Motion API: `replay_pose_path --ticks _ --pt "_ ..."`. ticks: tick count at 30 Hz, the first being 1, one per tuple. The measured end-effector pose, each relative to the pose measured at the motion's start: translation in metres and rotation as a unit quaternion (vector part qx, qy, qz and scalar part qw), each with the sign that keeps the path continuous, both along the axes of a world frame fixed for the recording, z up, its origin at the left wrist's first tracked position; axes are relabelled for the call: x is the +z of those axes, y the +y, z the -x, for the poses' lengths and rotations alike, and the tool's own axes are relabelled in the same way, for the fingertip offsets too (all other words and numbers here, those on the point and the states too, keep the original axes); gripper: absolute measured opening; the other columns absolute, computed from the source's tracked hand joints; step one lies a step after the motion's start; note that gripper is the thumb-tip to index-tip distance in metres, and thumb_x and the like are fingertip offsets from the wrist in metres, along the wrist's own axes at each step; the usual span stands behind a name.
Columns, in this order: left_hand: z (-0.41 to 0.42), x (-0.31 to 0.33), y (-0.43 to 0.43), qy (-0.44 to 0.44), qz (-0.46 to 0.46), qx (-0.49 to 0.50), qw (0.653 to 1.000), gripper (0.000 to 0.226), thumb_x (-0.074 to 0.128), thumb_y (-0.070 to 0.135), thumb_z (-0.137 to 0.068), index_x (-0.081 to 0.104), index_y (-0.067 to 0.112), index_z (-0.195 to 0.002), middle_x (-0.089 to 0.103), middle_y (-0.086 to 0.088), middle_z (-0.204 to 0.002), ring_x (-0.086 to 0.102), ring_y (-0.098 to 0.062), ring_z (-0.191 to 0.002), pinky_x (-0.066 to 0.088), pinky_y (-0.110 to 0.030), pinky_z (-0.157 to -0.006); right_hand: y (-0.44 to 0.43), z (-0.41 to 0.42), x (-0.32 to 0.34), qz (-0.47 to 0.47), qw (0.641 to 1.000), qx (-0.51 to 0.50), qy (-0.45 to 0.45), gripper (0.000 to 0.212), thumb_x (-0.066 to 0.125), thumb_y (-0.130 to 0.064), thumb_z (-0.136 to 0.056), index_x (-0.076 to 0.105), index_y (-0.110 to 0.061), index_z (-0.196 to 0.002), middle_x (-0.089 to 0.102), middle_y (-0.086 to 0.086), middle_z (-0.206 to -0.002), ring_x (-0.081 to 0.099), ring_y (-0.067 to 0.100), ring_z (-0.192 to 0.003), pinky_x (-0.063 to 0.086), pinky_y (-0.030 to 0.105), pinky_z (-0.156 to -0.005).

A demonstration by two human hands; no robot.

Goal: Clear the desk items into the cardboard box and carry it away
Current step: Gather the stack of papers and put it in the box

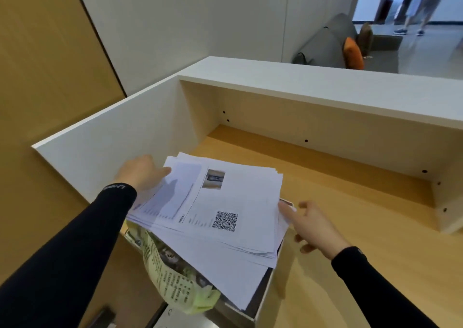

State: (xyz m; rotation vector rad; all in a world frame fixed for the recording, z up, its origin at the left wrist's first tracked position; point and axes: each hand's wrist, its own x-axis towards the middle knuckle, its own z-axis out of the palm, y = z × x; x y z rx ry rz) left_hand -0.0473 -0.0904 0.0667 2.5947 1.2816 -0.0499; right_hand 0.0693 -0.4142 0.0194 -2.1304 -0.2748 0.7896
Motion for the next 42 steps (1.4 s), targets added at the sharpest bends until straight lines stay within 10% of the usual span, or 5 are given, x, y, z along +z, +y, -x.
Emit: replay_pose_path --ticks 11,17,21,29,42 --pt "-0.011 -0.033 0.018 0.034 0.377 -0.101 0.920 0.030 0.073 0.035 -0.079 0.067 0.022 -0.105 0.076 -0.007 -0.098 0.072 -0.031 -0.090 0.054 -0.045 -0.087 0.012 0.052 -0.012 -0.013 0.994 -0.022 0.105 0.038 0.041 -0.050 -0.091 0.050 -0.024 -0.117 0.071 0.012 -0.098 0.065 0.026 -0.058 0.053 0.030 -0.038" --pt "-0.036 -0.052 -0.001 0.076 0.348 -0.143 0.923 0.069 0.077 0.074 -0.045 0.055 0.017 -0.079 0.058 -0.009 -0.083 0.054 -0.024 -0.072 0.043 -0.036 -0.069 -0.023 0.024 -0.019 -0.034 0.989 -0.143 0.033 0.035 0.050 -0.029 -0.094 0.059 -0.011 -0.122 0.068 0.006 -0.114 0.065 0.025 -0.095 0.053 0.034 -0.084" --pt "-0.050 -0.031 -0.089 0.020 0.342 -0.163 0.925 0.040 0.068 0.042 -0.083 0.056 0.011 -0.061 0.056 -0.009 -0.055 0.052 -0.024 -0.051 0.039 -0.031 -0.056 -0.077 0.002 -0.004 -0.049 0.978 -0.202 0.008 0.014 0.055 -0.013 -0.092 0.060 -0.010 -0.105 0.063 0.000 -0.074 0.057 0.012 -0.056 0.044 0.012 -0.042" --pt "-0.126 -0.068 -0.225 -0.008 0.374 -0.237 0.897 0.095 0.070 0.063 -0.062 0.035 0.022 -0.140 0.074 -0.011 -0.100 0.071 -0.036 -0.085 0.059 -0.043 -0.075 -0.247 -0.027 -0.003 -0.111 0.949 -0.296 0.020 0.062 0.062 0.001 -0.084 0.041 -0.021 -0.138 0.069 0.011 -0.093 0.069 0.016 -0.059 0.055 0.027 -0.055" --pt "-0.157 -0.033 -0.517 -0.055 0.456 -0.267 0.847 0.009 0.059 0.017 -0.092 0.057 0.024 -0.098 0.068 0.005 -0.084 0.067 -0.010 -0.070 0.051 -0.019 -0.051 -0.508 -0.066 -0.002 -0.111 0.922 -0.370 0.013 0.070 0.056 0.005 -0.086 0.031 -0.022 -0.146 0.062 0.011 -0.110 0.064 0.032 -0.089 0.050 0.039 -0.080"
